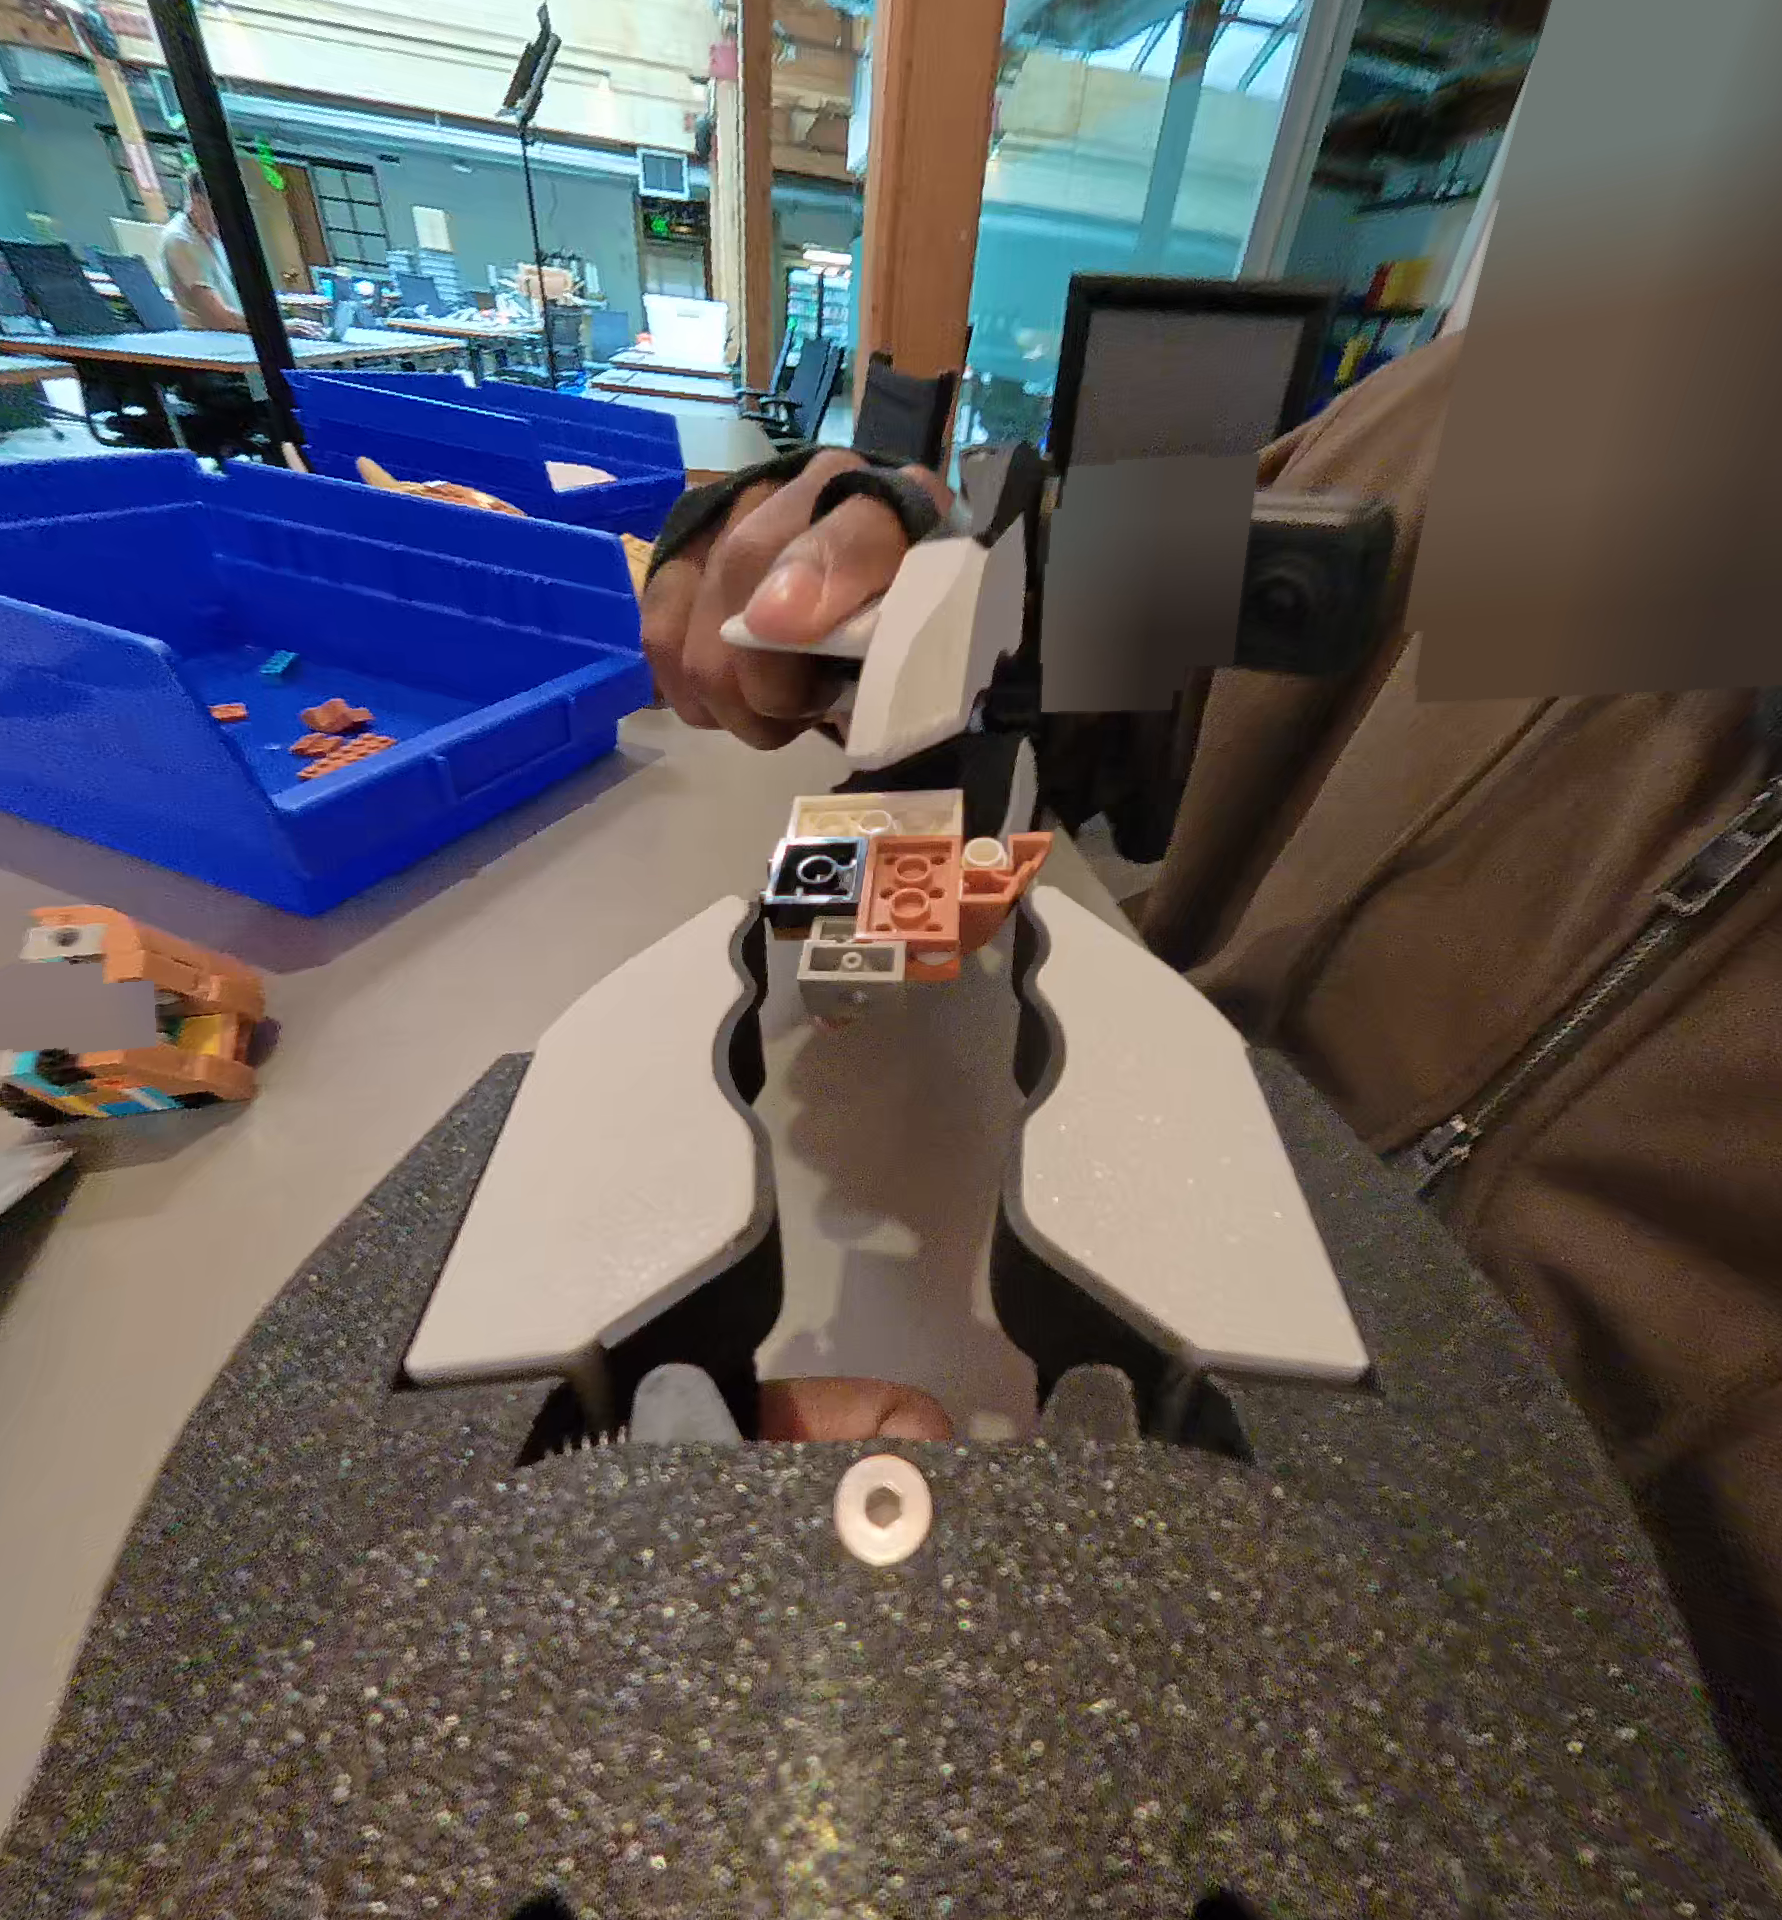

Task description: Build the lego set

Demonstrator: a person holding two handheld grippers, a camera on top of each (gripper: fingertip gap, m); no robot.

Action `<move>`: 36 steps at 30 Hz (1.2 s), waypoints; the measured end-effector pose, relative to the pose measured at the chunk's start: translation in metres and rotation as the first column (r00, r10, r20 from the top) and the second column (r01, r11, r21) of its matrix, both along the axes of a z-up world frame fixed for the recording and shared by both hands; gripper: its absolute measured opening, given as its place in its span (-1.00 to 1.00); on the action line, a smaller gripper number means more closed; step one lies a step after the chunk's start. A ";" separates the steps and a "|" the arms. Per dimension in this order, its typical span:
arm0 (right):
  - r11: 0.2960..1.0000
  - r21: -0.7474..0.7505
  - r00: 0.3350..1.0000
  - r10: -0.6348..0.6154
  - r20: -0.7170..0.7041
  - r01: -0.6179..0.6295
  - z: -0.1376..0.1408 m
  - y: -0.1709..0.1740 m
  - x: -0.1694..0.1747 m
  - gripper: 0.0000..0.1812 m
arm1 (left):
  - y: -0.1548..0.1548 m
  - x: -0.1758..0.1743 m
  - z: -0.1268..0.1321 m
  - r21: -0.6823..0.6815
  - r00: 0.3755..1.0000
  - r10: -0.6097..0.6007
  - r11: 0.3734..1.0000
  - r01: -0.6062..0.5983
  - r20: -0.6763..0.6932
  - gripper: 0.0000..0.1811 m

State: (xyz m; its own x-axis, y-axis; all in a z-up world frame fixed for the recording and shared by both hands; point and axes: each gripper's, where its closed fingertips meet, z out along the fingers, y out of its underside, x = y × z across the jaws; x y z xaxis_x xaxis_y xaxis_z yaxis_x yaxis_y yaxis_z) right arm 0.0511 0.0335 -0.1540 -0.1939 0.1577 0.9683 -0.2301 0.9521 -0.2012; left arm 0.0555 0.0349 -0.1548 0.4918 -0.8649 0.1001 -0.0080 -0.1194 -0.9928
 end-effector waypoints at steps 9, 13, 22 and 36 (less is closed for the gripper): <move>0.999 -0.049 1.000 0.008 0.009 -0.008 -0.002 0.001 -0.001 -0.83 | -0.003 0.005 -0.006 -0.086 0.998 -0.051 0.995 0.055 0.044 -0.49; 0.988 -0.152 0.997 0.021 0.076 -0.009 -0.004 0.002 -0.001 -0.83 | -0.004 0.003 -0.010 -0.055 0.999 -0.032 0.998 0.031 -0.015 -0.48; 0.704 -0.697 0.890 0.221 0.399 0.137 -0.012 -0.005 -0.004 -0.83 | 0.002 -0.008 -0.008 0.222 0.966 0.152 0.969 -0.105 -0.208 -0.50; 0.625 -0.746 0.862 0.226 0.454 0.229 -0.017 0.004 -0.009 -0.70 | 0.003 -0.008 -0.009 0.098 0.985 0.121 0.989 -0.110 -0.121 -0.81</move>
State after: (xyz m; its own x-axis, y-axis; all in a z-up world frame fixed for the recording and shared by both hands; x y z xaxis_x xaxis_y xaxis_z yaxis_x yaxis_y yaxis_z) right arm 0.0423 0.0379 -0.1715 -0.5693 0.7781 0.2654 0.1113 0.3927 -0.9129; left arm 0.0473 0.0378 -0.1637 0.5925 -0.8043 -0.0455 -0.1257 -0.0365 -0.9914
